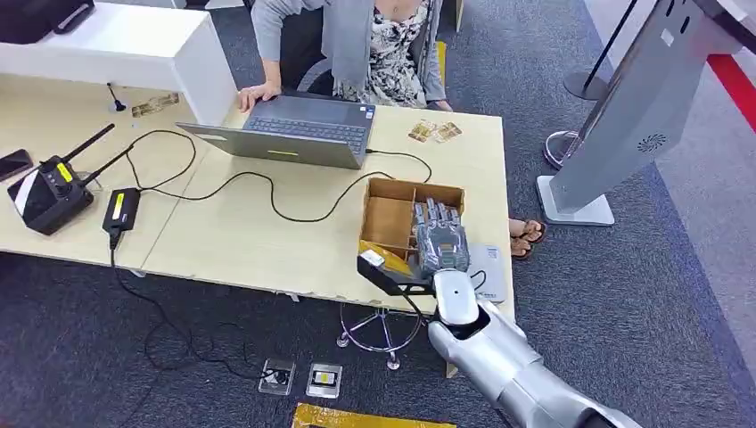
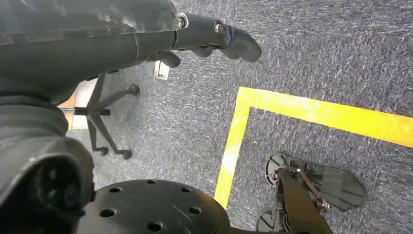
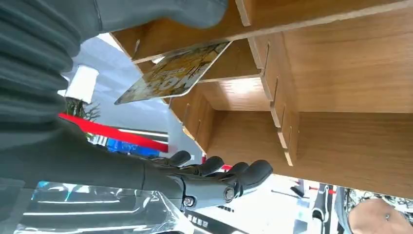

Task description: Pass the card to the sensor for recognition and then transmit it.

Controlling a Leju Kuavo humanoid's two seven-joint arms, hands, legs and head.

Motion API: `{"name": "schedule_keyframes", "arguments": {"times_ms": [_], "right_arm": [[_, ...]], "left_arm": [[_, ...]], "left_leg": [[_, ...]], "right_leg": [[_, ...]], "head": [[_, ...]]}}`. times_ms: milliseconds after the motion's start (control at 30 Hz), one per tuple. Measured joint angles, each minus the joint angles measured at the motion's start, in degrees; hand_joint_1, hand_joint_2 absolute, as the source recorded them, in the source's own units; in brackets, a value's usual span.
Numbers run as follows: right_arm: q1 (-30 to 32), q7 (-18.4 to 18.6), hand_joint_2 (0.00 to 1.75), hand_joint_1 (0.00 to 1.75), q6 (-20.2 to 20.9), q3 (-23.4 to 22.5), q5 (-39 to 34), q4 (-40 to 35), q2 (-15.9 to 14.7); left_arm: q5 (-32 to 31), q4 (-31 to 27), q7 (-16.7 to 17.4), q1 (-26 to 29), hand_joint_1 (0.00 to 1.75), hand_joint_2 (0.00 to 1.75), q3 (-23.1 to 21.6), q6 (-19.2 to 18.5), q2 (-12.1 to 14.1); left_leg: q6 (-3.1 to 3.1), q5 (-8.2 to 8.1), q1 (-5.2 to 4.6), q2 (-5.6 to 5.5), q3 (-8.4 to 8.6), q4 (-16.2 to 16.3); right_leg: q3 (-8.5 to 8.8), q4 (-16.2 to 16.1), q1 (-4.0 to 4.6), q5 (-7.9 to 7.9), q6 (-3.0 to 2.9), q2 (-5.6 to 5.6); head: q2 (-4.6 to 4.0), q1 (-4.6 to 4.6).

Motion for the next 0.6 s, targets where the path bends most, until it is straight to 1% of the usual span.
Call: {"name": "schedule_keyframes", "arguments": {"times_ms": [200,300,433,600], "right_arm": [[0.0,0.5,1.75,0.0,0.0,0.0,0.3,0.0,-0.4],[0.2,1.6,1.75,0.0,-0.3,0.0,0.9,-0.4,-0.9],[0.7,2.8,1.75,0.0,0.2,-0.2,2.2,-2.5,-2.4],[1.1,3.5,1.75,0.0,0.9,-0.6,2.6,-4.5,-3.5]], "left_arm": [[-0.3,0.0,-0.2,0.0,0.0,0.0,0.0,-0.3,0.0],[-0.4,0.0,-0.3,0.0,0.0,0.0,0.0,-0.7,0.0],[-0.8,0.0,-0.5,0.0,0.0,0.0,0.0,-1.0,0.1],[-0.9,0.0,-0.7,0.0,0.0,0.0,0.0,-1.0,0.1]], "left_leg": [[0.0,0.0,0.0,0.0,0.0,0.0],[0.0,0.0,0.0,0.0,0.0,0.0],[0.0,0.0,0.0,0.01,0.0,0.0],[0.0,0.0,0.0,0.0,0.0,0.0]], "right_leg": [[0.0,0.0,0.0,0.0,0.0,0.0],[-0.01,0.0,0.0,0.0,0.0,0.0],[-0.01,0.0,0.0,0.0,0.0,0.02],[-0.01,0.0,0.0,0.0,0.0,0.01]], "head": [[0.0,0.0],[0.0,0.0],[0.0,0.0],[0.0,0.0]]}}
